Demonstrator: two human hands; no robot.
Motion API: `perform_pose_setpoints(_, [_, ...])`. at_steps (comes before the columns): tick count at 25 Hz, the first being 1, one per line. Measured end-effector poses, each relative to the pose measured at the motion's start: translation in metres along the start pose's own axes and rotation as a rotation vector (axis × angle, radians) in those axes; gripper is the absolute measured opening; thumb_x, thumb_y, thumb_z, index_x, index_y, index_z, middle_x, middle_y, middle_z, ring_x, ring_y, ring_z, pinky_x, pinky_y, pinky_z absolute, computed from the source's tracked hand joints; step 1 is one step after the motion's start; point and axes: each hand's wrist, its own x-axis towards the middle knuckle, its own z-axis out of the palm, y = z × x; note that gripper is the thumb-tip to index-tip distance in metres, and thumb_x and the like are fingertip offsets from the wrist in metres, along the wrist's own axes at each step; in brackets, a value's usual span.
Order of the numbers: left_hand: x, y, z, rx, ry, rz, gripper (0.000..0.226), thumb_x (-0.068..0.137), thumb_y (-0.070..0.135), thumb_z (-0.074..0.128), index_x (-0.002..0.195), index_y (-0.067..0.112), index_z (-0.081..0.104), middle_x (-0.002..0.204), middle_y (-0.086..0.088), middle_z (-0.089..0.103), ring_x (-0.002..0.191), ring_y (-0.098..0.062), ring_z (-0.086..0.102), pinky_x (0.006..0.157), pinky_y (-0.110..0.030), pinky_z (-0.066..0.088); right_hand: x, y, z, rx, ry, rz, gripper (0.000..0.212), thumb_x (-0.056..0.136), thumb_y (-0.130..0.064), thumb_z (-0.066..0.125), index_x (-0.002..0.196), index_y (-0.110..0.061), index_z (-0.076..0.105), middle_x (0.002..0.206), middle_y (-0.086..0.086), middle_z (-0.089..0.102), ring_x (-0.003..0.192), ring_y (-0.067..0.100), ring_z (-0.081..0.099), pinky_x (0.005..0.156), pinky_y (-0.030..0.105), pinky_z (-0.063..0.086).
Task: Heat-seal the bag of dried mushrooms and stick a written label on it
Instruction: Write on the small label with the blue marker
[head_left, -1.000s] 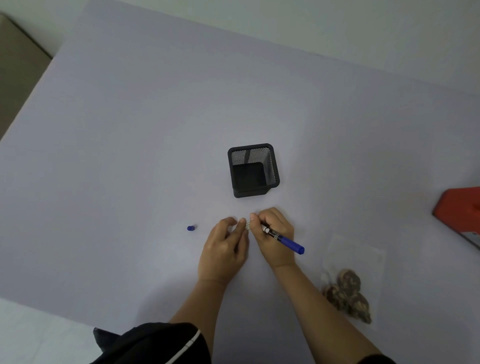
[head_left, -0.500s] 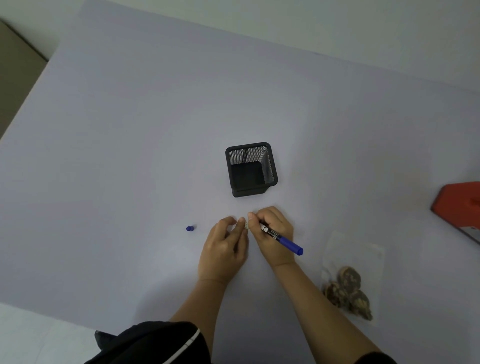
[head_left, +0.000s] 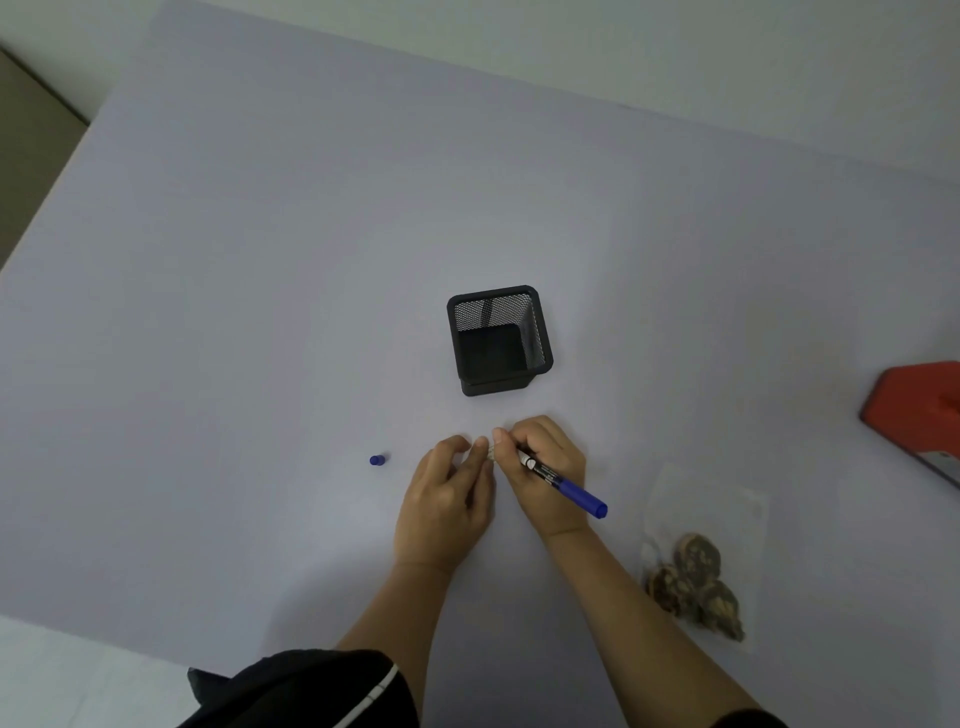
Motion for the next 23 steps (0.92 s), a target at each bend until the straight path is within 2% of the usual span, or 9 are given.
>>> perform_pose_setpoints(6, [0.0001, -0.0012, 0.0002, 0.0, 0.001, 0.007, 0.026, 0.084, 0.015, 0.062, 0.105, 0.003, 0.07, 0.095, -0.015, 0.066, 0.074, -0.023, 0.062, 0.071, -0.028, 0.055, 0.0, -0.0012, 0.0013, 0.007, -0.007, 0.0, 0.036, 0.09, -0.03, 0.052, 0.067, -0.003, 0.057, 0.064, 0.009, 0.059, 0.064, 0.01, 0.05, 0.064, 0.006, 0.044])
perform_pose_setpoints(11, [0.0004, -0.0013, 0.0002, -0.01, 0.001, -0.001, 0.027, 0.085, 0.017, 0.06, 0.105, 0.003, 0.07, 0.095, -0.015, 0.066, 0.076, -0.024, 0.063, 0.071, -0.03, 0.056, 0.0006, -0.0011, 0.0017, -0.022, -0.006, 0.001, 0.025, 0.086, -0.019, 0.058, 0.067, -0.003, 0.057, 0.064, 0.01, 0.058, 0.065, 0.011, 0.05, 0.064, 0.006, 0.044])
perform_pose_setpoints(23, [-0.0008, -0.0026, 0.0008, -0.003, -0.007, -0.007, 0.026, 0.081, 0.013, 0.065, 0.104, 0.003, 0.07, 0.095, -0.016, 0.066, 0.078, -0.026, 0.064, 0.072, -0.03, 0.056, 0.0006, -0.0018, 0.0004, -0.032, -0.029, -0.022, 0.024, 0.085, -0.016, 0.057, 0.066, -0.003, 0.057, 0.064, 0.01, 0.057, 0.065, 0.009, 0.048, 0.067, 0.003, 0.041])
